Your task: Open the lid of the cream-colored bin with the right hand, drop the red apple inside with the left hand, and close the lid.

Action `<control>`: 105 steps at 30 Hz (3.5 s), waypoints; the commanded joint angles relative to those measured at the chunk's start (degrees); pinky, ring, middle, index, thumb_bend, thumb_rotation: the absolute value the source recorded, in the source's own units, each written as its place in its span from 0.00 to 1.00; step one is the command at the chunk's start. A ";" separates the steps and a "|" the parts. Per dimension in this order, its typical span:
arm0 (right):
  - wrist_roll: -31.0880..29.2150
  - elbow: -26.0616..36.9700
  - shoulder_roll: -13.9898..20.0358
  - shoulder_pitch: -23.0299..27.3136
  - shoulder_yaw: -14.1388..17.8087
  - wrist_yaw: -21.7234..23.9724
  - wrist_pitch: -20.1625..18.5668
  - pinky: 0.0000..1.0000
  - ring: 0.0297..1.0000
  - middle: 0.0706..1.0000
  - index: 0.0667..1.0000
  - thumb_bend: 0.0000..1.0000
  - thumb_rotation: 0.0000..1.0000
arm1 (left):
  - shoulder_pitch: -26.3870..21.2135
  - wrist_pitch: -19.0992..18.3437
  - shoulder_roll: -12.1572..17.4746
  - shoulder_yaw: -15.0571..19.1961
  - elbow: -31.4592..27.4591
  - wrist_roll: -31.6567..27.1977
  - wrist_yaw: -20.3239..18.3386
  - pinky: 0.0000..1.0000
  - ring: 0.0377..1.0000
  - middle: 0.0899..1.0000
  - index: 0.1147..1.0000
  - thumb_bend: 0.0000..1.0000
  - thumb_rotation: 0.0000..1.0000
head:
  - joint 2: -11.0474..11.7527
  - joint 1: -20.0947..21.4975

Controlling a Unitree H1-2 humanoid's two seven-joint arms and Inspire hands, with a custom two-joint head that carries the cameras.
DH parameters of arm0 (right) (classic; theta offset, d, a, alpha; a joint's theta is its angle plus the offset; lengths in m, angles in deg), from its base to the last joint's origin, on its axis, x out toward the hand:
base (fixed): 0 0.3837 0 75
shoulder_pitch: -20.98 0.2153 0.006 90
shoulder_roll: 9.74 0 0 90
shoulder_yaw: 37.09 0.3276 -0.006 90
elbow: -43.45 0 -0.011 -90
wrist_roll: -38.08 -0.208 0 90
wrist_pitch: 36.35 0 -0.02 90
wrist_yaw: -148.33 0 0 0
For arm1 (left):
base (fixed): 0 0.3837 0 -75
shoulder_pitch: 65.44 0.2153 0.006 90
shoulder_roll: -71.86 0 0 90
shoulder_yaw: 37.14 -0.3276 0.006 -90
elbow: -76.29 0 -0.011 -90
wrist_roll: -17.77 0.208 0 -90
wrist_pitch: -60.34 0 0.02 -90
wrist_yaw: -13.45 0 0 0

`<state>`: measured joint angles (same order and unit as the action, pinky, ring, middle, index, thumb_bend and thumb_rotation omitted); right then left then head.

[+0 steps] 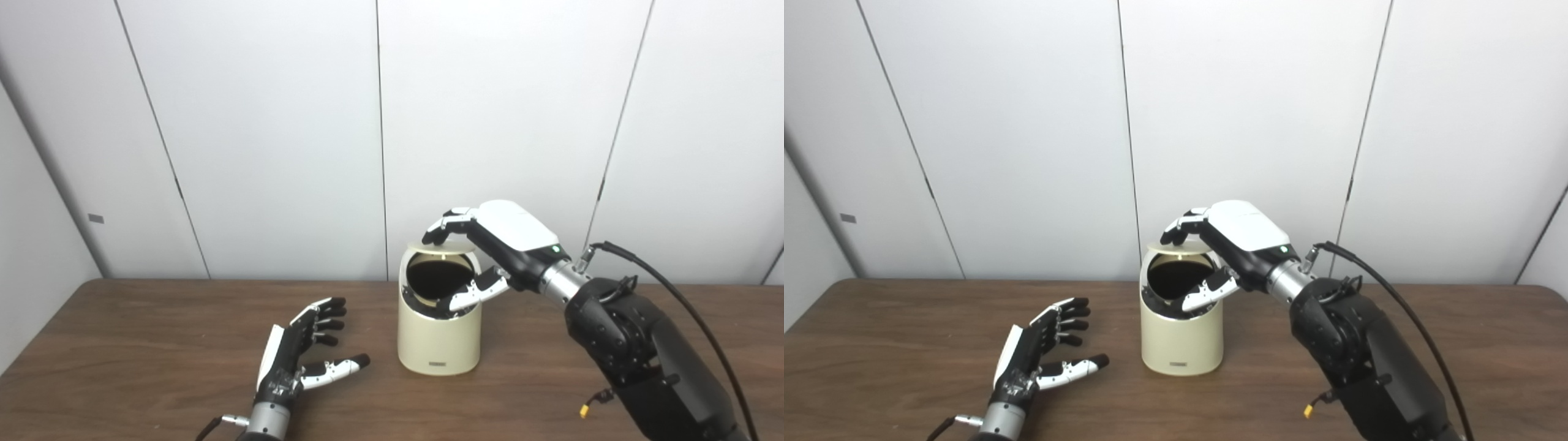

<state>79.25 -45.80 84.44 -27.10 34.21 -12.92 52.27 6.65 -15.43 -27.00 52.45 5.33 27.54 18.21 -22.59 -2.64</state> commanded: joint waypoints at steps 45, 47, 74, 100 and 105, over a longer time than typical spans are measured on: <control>3.76 5.27 1.02 -2.95 -1.02 0.07 6.16 0.80 0.84 0.66 0.69 0.66 0.43 | 1.39 -2.11 -0.27 -0.51 -3.07 1.10 0.00 0.64 0.72 0.76 0.76 0.79 0.07 | -1.75 -0.71; 3.79 5.23 1.01 -3.01 -1.03 0.13 6.26 0.80 0.84 0.66 0.69 0.67 0.42 | 1.47 -2.41 -0.29 -0.38 -3.31 0.95 0.00 0.64 0.72 0.76 0.75 0.79 0.06 | -1.93 -0.65; 5.10 5.29 1.28 -4.85 -0.67 0.09 5.82 0.81 0.85 0.68 0.70 0.67 0.39 | 2.53 -2.45 0.34 -0.18 -4.75 0.21 -1.14 0.62 0.71 0.74 0.75 0.78 0.05 | -3.21 -0.36; 6.34 7.42 1.57 -6.10 -2.43 6.64 2.25 0.85 0.84 0.66 0.69 0.69 0.39 | 3.40 -4.53 0.10 -0.12 -7.40 0.30 -1.82 0.60 0.70 0.74 0.75 0.77 0.02 | -4.83 -0.51; 5.81 7.50 1.72 -6.70 -3.25 7.38 2.38 0.86 0.84 0.66 0.69 0.68 0.36 | 3.66 -4.95 0.04 -0.25 -8.14 0.23 -2.05 0.60 0.70 0.74 0.75 0.77 0.03 | -5.02 -0.72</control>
<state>85.42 -38.76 85.54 -33.99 31.65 -7.64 54.29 11.22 -20.86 -27.09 52.11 -1.46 27.94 15.97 -27.60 -3.34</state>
